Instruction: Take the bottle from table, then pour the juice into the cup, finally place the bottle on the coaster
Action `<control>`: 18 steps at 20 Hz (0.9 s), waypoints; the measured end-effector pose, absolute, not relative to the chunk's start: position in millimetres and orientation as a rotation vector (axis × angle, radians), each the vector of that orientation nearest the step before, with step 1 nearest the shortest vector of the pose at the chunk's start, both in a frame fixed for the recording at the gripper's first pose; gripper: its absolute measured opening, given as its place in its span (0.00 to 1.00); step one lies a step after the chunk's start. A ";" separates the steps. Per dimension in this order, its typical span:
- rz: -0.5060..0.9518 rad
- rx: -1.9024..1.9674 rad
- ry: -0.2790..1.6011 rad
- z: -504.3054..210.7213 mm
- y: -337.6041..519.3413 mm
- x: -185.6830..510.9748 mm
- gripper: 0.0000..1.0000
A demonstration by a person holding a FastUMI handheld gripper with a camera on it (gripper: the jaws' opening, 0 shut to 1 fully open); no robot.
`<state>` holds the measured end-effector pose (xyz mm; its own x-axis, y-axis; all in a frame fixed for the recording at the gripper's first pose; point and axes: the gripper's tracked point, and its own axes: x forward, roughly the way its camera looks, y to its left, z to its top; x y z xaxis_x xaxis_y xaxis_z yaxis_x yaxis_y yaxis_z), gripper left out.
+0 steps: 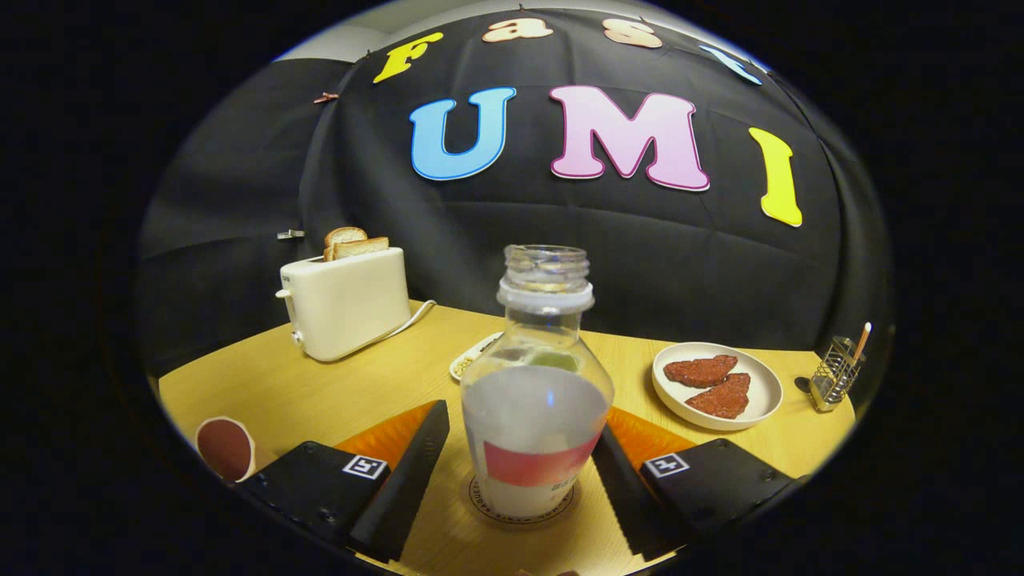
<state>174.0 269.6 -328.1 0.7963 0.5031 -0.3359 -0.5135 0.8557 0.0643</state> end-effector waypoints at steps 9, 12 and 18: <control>0.563 -0.057 0.385 -308.1 248.1 131.7 0.99; 0.534 -0.050 0.391 -289.9 222.8 109.4 1.00; 0.427 -0.035 0.394 -222.1 159.7 60.9 0.99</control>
<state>60.9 159.7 -222.1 0.8358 0.3966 -0.3797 -0.4100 0.9108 0.0488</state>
